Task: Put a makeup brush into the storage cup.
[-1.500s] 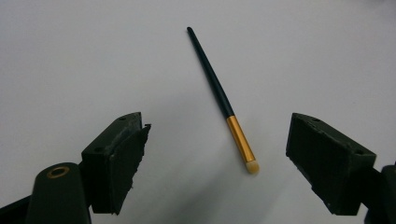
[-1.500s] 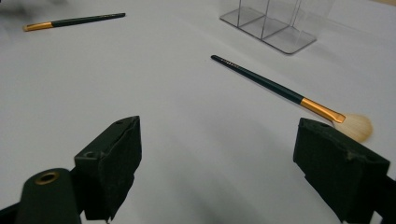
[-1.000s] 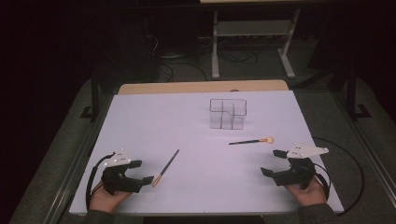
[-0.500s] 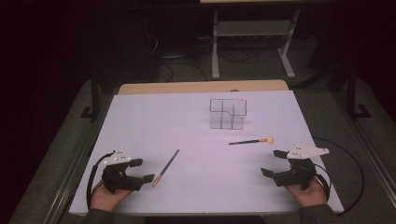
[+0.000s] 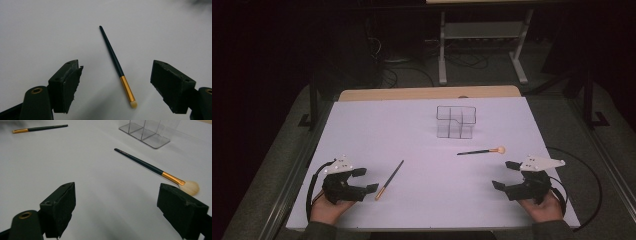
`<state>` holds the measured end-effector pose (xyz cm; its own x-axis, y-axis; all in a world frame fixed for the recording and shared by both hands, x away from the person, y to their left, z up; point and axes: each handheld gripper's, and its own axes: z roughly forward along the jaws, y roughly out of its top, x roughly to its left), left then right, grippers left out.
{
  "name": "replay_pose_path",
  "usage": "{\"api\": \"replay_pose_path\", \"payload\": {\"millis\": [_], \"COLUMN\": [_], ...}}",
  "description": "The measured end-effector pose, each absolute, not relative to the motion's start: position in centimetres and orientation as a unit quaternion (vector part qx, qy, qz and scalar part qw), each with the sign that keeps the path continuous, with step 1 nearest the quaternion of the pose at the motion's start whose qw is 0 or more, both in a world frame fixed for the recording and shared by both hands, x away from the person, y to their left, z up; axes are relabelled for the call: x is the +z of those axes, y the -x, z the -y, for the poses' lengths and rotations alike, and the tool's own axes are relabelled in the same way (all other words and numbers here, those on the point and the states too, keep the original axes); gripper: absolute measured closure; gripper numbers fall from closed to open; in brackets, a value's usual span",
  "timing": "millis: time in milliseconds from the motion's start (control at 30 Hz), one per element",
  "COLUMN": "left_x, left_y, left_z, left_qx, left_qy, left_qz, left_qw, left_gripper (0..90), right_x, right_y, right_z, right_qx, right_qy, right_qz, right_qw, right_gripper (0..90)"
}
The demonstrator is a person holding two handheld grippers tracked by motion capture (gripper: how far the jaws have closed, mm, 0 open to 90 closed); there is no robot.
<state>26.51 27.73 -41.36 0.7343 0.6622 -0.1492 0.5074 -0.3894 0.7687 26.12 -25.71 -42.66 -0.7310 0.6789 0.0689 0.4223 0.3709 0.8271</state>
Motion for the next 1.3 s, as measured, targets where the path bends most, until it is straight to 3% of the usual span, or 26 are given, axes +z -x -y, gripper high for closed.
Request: {"api": "replay_pose_path", "payload": {"millis": [1300], "left_x": [-40.4], "left_y": [-28.3], "left_z": [-25.4], "left_qx": [0.089], "left_qy": [-0.839], "left_qz": [-0.348], "left_qw": [0.409], "left_gripper": [32.5], "right_x": [-42.7], "right_y": [-26.3], "right_z": [25.7], "right_qx": [0.439], "right_qy": [-0.338], "right_qz": [-0.819], "right_qw": [0.148], "right_gripper": [14.8]}}
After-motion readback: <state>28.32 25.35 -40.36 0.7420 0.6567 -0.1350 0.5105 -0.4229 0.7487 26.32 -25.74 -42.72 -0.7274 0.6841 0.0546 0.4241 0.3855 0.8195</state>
